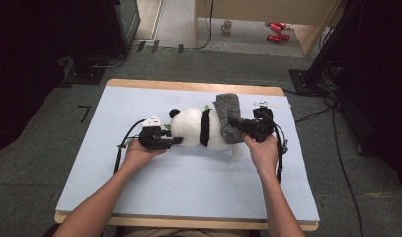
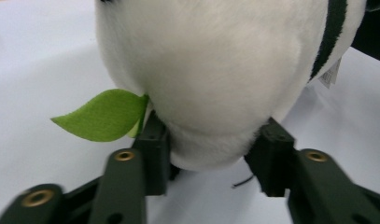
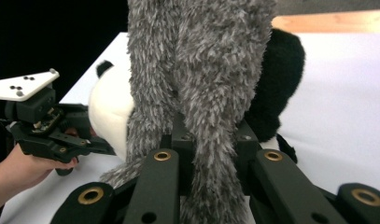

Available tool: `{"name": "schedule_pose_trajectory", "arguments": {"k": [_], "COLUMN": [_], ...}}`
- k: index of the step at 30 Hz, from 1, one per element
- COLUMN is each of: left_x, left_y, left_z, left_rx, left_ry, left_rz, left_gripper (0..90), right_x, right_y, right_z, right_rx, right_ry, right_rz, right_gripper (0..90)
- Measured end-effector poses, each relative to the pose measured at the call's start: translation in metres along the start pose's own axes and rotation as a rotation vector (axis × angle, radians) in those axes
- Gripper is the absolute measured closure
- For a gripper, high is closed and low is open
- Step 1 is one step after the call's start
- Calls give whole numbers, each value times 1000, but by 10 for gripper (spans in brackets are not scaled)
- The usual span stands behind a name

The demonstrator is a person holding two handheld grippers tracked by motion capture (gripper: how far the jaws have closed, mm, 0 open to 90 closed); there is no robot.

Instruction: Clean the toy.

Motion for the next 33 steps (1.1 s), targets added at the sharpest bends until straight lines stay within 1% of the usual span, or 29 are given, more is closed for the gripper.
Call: {"name": "schedule_pose_trajectory", "arguments": {"k": [1,2,3,4,5,6,9,12,16,19,20,21,22,23,25,27,29,30,31,33], "left_x": [-1,-1,-2,-3,-4,-5,-9,-13,-20,-28,-30,-32,-33,-33,-31,-27,-24,-22,-21,-18], "left_y": [1,1,1,1,1,1,0,-2,-6,-7,-8,-8,-9,-10,-13,-15,-16,-15,-15,-15], "left_z": [0,-1,-1,-1,-2,-3,-5,-8,-15,-22,-24,-27,-28,-30,-30,-27,-24,-24,-23,-23], "left_rx": [1,4,6,8,15,22,37,58,72,87,93,103,109,122,124,113,98,93,89,83], "left_ry": [3,4,5,8,9,13,15,14,13,-14,-22,-32,-32,-13,1,5,13,16,18,17], "left_rz": [-15,-21,-23,-16,-9,-8,-16,-24,-29,-47,-46,-53,-58,-63,-73,-92,-96,-96,-99,-113], "left_gripper": [625,662,667,667,670,670,674,684,687,699,702,702,702,701,700,698,695,690,690,688], "right_x": [3,11,15,15,27,27,48,74,101,115,118,121,123,124,124,121,116,111,111,105], "right_y": [2,6,8,8,10,10,10,9,7,3,1,-2,-5,-8,-14,-17,-18,-19,-19,-19], "right_z": [-1,-1,-1,-1,3,3,16,33,48,56,60,63,67,71,77,81,84,84,84,83], "right_rx": [-6,-12,-17,-17,-17,-17,3,30,49,64,70,76,84,91,88,90,97,95,95,97], "right_ry": [-2,2,9,9,39,39,83,136,199,220,226,236,245,246,244,226,210,194,194,170], "right_rz": [-9,-31,-46,-46,-56,-56,-86,-130,-170,-191,-191,-188,-184,-183,-187,-201,-211,-220,-220,-230], "right_gripper": [781,781,781,781,781,781,781,781,781,780,780,777,776,775,776,777,778,778,778,778]}}
Point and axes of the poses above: each handheld gripper's, and its own axes: z roughly forward along the jaws, y roughly out of its top, x roughly to its left, the point moved 6 cm from there along z, roughly forward along the jaws, and after that the axes turned 12 degrees about -z, right-handed, at the moved point
